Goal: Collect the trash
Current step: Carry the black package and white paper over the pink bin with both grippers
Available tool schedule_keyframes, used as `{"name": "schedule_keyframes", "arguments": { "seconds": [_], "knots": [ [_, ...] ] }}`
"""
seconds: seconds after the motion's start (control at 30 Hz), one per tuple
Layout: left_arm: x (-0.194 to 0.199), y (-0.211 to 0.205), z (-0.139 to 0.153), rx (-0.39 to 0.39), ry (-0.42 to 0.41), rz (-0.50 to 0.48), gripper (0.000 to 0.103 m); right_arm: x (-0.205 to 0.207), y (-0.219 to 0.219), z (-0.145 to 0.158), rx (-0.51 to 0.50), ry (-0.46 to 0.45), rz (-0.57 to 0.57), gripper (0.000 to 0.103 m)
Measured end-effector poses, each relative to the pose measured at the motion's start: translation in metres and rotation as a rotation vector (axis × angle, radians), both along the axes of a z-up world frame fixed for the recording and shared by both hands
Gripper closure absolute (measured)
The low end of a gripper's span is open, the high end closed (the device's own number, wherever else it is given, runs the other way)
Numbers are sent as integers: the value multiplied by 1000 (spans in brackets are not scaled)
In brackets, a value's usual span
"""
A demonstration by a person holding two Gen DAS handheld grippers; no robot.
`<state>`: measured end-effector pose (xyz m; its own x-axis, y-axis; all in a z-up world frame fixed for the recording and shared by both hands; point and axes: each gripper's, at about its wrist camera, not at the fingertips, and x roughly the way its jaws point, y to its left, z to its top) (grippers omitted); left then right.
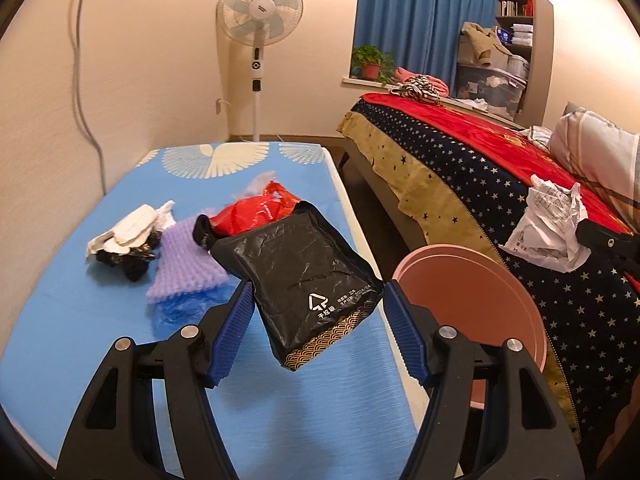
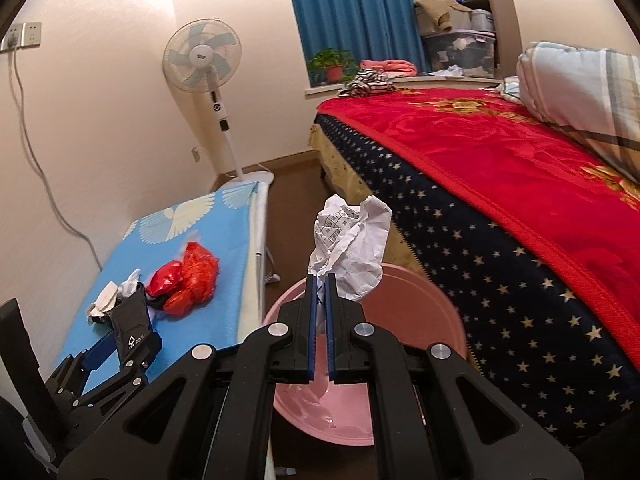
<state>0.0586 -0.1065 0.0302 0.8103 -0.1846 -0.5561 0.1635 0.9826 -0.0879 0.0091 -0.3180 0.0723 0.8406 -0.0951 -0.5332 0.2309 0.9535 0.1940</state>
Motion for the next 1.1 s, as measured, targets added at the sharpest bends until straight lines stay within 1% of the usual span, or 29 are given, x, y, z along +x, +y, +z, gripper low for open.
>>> {"name": "schedule_keyframes", "arguments": {
  "seconds": [0.63,0.8,1.1],
  "knots": [
    [13,-36,-5,-26,10,-94,38,1,-31,-9,3,37,-103,99],
    [16,-51,-8,-23,17,-147,38,1,-36,-12,13,49,-112,99],
    [20,-66,-15,-25,26,-185,38,8,-39,-15,12,62,-113,99]
  ]
}}
